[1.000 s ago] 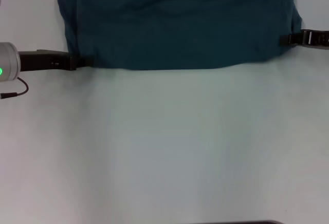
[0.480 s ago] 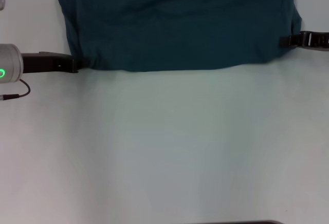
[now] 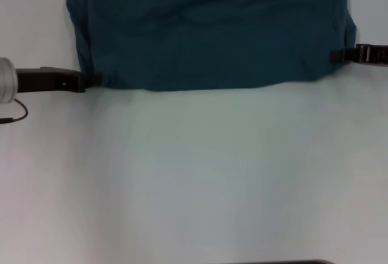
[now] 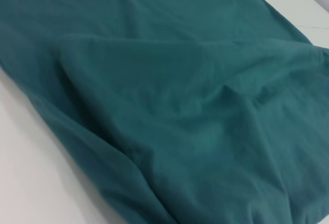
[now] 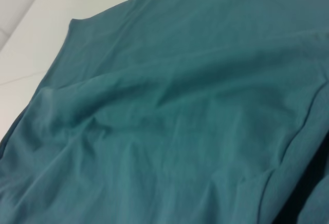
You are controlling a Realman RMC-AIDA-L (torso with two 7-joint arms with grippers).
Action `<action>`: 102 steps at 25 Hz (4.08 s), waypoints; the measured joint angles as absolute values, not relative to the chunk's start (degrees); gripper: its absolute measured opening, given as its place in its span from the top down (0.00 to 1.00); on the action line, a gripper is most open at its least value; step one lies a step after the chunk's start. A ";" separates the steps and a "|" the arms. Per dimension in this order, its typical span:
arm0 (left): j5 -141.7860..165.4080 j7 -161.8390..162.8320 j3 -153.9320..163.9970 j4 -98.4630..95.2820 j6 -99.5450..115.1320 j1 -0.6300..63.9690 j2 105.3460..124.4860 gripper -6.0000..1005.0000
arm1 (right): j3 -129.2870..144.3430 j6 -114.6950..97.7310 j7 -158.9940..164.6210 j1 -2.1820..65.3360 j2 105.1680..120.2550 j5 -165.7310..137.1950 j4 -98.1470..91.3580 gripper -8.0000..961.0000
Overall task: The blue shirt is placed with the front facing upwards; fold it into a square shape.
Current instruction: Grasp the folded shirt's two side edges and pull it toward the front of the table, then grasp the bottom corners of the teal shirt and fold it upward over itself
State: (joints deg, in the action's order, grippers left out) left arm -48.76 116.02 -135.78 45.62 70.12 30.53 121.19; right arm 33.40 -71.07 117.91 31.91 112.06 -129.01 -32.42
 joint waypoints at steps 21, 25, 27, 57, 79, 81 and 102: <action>-49.31 111.96 -137.87 54.26 96.52 20.03 120.55 0.97 | 26.20 -89.87 106.53 17.39 111.21 -128.80 -34.68 0.94; -49.10 109.29 -141.15 53.62 99.98 19.22 120.38 0.97 | 24.29 -92.42 104.66 15.36 110.59 -129.05 -34.90 0.94; -48.96 108.43 -141.71 53.29 101.18 18.92 120.30 0.97 | 24.01 -93.57 104.07 14.66 110.41 -129.11 -34.91 0.94; -49.20 100.89 -143.53 50.56 110.95 11.81 118.99 0.97 | 22.29 -101.43 98.08 6.94 110.03 -130.44 -34.89 0.94; -48.98 100.27 -145.08 50.00 111.82 10.68 118.33 0.97 | 15.94 -105.68 93.79 3.51 110.25 -133.24 -34.80 0.94; -49.12 100.27 -145.51 50.01 112.18 11.01 118.23 0.97 | 15.11 -106.40 93.78 3.83 110.15 -133.23 -34.82 0.94; -49.30 99.57 -147.63 50.17 112.53 12.00 117.64 0.97 | 12.12 -107.54 92.76 4.94 109.94 -133.94 -34.90 0.94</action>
State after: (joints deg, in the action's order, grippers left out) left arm -49.30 99.57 -147.63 50.17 112.53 12.00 117.64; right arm 12.12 -107.54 92.76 4.94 109.94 -133.94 -34.90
